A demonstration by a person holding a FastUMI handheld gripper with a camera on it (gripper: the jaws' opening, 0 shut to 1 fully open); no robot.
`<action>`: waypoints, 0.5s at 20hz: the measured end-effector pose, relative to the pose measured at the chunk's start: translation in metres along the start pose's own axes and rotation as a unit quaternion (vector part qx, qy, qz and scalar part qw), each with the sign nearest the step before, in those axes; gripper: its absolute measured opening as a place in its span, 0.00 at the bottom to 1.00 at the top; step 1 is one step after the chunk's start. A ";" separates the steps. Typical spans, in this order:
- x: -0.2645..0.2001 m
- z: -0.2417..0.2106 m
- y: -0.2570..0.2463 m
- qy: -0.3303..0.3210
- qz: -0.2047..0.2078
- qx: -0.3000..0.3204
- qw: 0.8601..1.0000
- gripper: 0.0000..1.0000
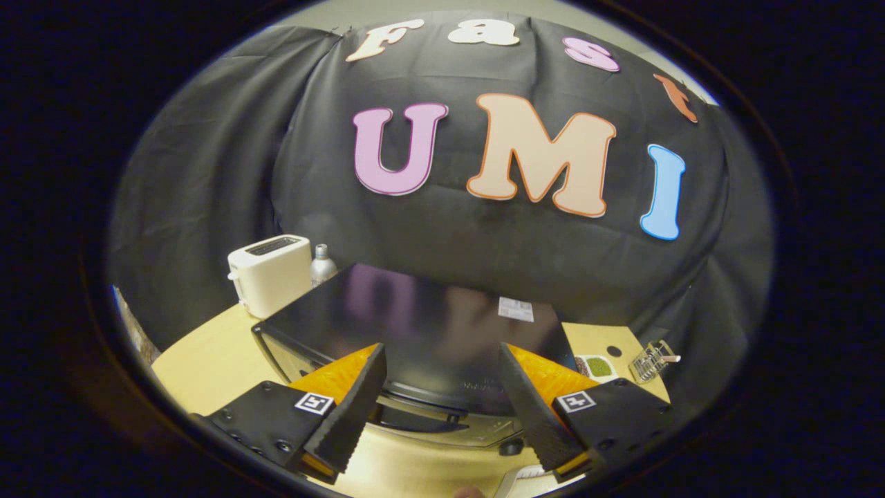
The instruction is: Open the toaster oven, put the food inside, and close the toaster oven door.
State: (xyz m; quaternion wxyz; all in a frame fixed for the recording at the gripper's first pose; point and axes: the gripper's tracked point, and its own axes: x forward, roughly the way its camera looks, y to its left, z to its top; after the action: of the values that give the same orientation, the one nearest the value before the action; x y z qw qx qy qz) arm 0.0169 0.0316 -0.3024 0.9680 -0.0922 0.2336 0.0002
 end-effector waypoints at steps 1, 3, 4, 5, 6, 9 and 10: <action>0.000 -0.011 0.000 0.013 -0.001 -0.003 1.000 1.00; -0.007 -0.011 -0.001 0.006 -0.002 0.001 1.000 1.00; -0.014 -0.019 0.001 0.014 0.002 0.003 1.000 1.00; -0.016 -0.018 0.002 0.007 0.006 0.014 1.000 1.00; -0.020 -0.025 0.001 0.014 0.011 0.019 1.000 1.00; -0.043 -0.041 0.008 0.038 0.033 0.046 0.998 1.00; -0.051 -0.050 0.011 0.050 0.041 0.052 0.997 1.00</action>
State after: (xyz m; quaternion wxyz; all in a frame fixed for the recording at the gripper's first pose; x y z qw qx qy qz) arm -0.0514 0.0358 -0.3246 0.9579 -0.0316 0.2846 0.0233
